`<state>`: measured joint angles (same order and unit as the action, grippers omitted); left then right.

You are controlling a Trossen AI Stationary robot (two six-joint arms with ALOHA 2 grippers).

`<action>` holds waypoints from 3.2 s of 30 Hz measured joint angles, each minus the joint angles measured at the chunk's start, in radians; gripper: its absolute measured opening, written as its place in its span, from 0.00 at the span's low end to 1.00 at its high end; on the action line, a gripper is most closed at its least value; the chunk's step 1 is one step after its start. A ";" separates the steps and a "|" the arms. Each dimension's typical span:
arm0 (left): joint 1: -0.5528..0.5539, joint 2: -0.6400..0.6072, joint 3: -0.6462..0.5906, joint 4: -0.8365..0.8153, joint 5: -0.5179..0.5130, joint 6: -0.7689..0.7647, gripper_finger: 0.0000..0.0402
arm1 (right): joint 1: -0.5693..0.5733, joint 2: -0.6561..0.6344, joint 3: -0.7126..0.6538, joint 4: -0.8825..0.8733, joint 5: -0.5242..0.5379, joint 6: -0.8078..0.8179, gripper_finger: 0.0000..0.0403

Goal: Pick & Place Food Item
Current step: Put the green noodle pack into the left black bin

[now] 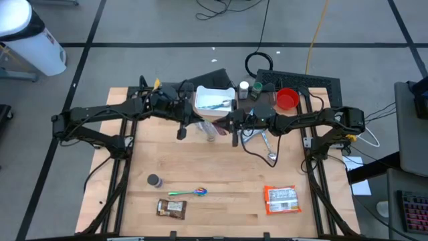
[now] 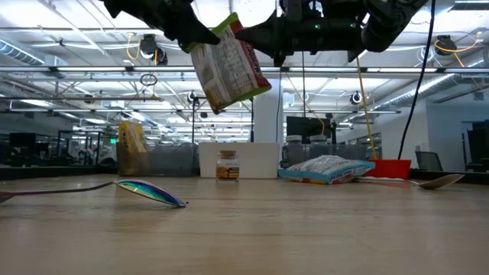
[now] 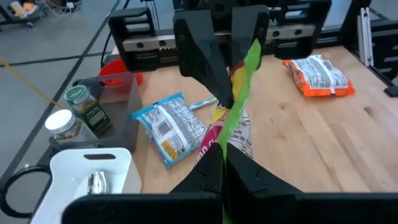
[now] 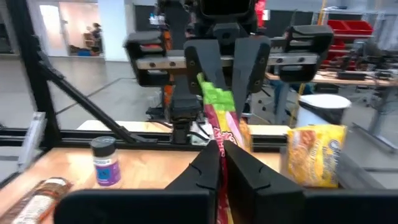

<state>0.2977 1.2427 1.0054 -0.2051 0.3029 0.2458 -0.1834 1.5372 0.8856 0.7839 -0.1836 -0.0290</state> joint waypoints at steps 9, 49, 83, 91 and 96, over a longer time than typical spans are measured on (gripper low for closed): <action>0.000 0.000 0.000 0.069 -0.002 -0.081 0.07 | 0.000 0.000 0.000 -0.011 0.026 -0.031 0.00; 0.132 0.215 0.001 0.529 0.122 -1.259 0.60 | 0.182 -0.064 -0.001 -0.220 1.050 -1.163 0.00; 0.099 0.291 0.000 0.589 0.094 -1.407 0.60 | 0.242 -0.063 0.000 -0.227 1.122 -1.709 0.00; 0.101 0.291 0.000 0.573 0.085 -1.407 0.60 | 0.283 -0.063 0.000 -0.228 1.113 -1.807 0.00; 0.100 0.291 0.000 0.551 0.084 -1.407 0.60 | 0.300 -0.063 0.000 -0.229 1.086 -1.820 0.00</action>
<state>0.3981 1.5341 1.0058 0.3455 0.3874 -1.1608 0.1165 1.4738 0.8852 0.5554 0.9021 -1.8488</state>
